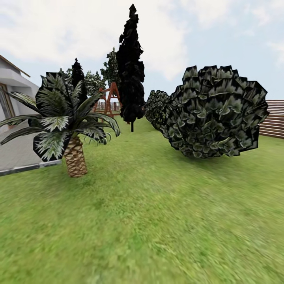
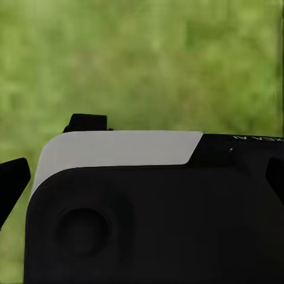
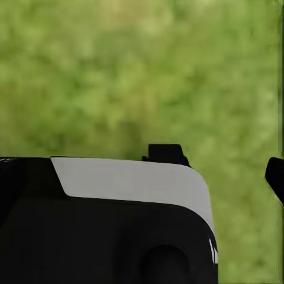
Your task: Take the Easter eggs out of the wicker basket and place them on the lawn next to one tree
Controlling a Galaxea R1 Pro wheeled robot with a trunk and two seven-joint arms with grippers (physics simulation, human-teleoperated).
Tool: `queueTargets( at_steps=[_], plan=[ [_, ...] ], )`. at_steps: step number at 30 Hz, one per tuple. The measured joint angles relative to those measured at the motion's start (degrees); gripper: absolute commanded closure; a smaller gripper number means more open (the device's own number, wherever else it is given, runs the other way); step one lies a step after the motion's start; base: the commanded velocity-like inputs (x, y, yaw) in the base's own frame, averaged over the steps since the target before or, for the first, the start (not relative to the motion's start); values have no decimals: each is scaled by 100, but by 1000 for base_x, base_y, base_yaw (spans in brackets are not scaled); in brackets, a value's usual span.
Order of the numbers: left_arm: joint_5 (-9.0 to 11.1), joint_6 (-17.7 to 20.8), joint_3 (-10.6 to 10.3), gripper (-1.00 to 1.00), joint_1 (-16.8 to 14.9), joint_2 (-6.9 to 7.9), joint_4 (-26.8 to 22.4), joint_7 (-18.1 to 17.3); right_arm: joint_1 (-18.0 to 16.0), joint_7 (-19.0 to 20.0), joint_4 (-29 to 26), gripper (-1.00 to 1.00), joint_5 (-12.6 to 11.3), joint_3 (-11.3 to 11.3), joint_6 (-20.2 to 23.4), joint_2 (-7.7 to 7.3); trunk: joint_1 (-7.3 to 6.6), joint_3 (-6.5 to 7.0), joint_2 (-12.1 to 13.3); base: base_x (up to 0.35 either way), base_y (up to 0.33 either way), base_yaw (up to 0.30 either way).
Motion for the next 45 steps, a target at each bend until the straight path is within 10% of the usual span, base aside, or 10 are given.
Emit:
queueTargets(
  at_steps=[45],
  plan=[
    [183,0,0,-100,0,-5,0,1,0,0,2,-100,0,0,-1,0,0,0,0,330,-90,0]
  ],
)
